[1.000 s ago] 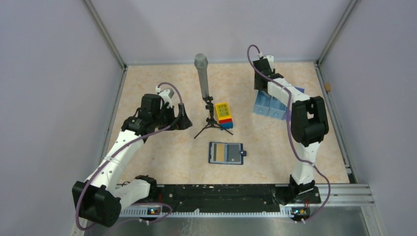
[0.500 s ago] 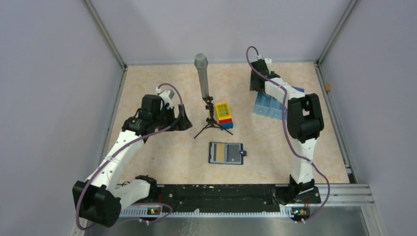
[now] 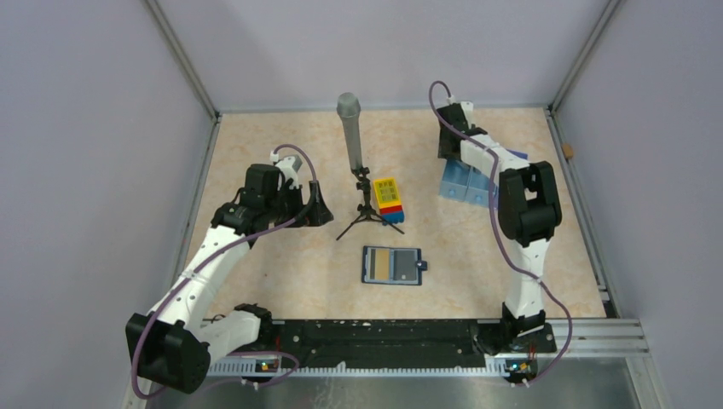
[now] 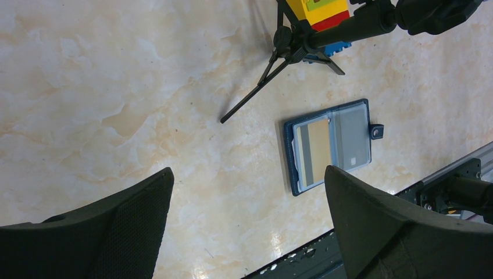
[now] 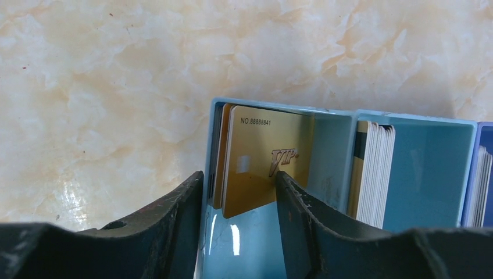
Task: Put the credit cards into the card holder
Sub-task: Pick up the credit card from the storage box.
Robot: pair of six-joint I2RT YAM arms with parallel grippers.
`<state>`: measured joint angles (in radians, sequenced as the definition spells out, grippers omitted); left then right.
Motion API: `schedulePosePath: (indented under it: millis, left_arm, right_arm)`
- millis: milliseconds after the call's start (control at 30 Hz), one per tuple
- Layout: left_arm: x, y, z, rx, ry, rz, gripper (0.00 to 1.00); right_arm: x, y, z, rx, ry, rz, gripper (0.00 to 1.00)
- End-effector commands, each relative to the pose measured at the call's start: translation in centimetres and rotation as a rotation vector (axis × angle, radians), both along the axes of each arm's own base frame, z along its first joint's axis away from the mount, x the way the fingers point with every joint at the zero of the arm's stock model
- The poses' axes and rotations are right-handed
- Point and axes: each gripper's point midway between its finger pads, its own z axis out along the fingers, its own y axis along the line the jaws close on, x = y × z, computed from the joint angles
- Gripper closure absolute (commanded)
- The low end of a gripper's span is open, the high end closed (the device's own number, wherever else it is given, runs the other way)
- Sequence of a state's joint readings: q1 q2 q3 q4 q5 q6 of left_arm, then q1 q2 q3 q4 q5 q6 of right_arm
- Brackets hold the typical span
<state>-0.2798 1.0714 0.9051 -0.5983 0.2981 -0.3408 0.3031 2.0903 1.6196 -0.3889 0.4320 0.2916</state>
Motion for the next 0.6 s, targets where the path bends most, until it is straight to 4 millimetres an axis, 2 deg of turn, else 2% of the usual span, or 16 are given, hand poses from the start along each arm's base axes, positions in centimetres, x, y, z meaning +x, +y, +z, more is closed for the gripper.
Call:
schedulePosePath:
  millis: [0,567]
  left_arm:
    - [0.3,-0.1,0.3,-0.011,-0.03,-0.011,0.01]
    - [0.3,-0.5,0.1,-0.025,-0.017,-0.026,0.01]
  right_arm:
    - [2.0,1.4,4.1,0.082,-0.112,0.02,0.55]
    - [2.3,2.2,6.2,0.09,-0.159,0.039,0.56]
